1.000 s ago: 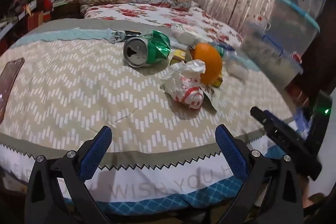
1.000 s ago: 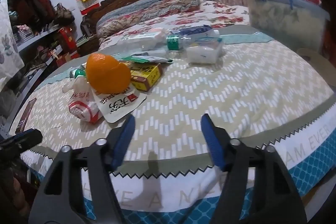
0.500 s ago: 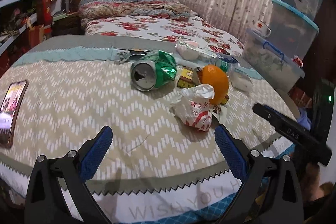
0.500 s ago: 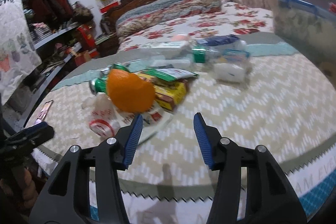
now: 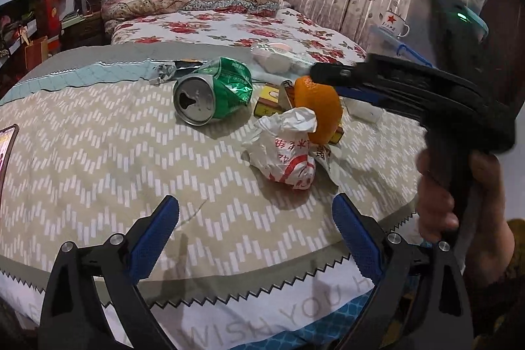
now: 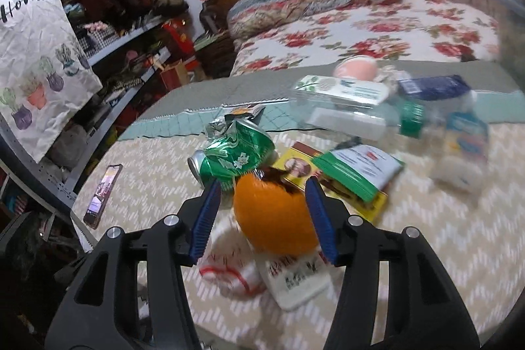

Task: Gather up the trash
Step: 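Grasp the orange with the right gripper and lift it, then grasp the bread slice with the right gripper while the left gripper grasps the white plastic bag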

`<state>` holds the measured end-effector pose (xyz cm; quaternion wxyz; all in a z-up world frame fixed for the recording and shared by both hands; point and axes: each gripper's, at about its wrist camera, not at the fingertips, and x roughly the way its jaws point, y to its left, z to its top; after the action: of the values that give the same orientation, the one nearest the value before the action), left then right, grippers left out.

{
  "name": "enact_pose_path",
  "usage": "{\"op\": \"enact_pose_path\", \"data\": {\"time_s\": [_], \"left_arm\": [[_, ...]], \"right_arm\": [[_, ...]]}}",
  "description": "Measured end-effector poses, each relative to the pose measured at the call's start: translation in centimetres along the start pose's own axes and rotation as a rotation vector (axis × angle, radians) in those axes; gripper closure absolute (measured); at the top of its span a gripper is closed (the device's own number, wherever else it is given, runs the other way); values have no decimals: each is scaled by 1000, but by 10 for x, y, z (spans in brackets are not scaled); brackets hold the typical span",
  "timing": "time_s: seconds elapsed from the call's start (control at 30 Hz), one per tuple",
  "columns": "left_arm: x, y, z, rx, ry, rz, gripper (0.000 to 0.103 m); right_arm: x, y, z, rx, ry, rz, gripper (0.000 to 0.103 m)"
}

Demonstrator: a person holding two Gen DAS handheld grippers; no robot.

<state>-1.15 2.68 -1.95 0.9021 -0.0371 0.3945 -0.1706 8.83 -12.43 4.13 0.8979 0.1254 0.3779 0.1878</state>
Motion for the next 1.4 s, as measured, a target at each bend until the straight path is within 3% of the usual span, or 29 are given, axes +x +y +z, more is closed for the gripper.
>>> {"op": "enact_pose_path", "data": {"time_s": [0.03, 0.07, 0.17, 0.4, 0.6, 0.7, 0.83, 0.93, 1.2, 1.4], "left_arm": [[0, 2, 0, -2, 1, 0, 13], [0, 3, 0, -4, 3, -1, 13], [1, 7, 2, -7, 4, -6, 13], [12, 12, 7, -42, 26, -37, 12], [19, 8, 11, -34, 38, -49, 12], [20, 6, 14, -31, 32, -56, 12], [22, 5, 15, -30, 34, -67, 12], [23, 6, 14, -36, 42, -74, 12], [21, 18, 10, -56, 42, -89, 12], [19, 22, 12, -59, 36, -112, 12]], "right_arm": [[5, 0, 0, -11, 13, -16, 50], [11, -1, -1, -17, 32, -23, 61], [6, -9, -8, 0, 48, -10, 69], [-45, -57, -36, 139, -8, -25, 72], [-75, -100, -53, 265, -51, -117, 72], [-84, -116, -61, 313, -60, -159, 70], [-92, -126, -68, 360, -74, -142, 68], [-92, -119, -66, 346, -87, -118, 37], [-78, -82, -67, 226, -49, -118, 36], [-74, -84, -71, 230, -27, -134, 36]]}}
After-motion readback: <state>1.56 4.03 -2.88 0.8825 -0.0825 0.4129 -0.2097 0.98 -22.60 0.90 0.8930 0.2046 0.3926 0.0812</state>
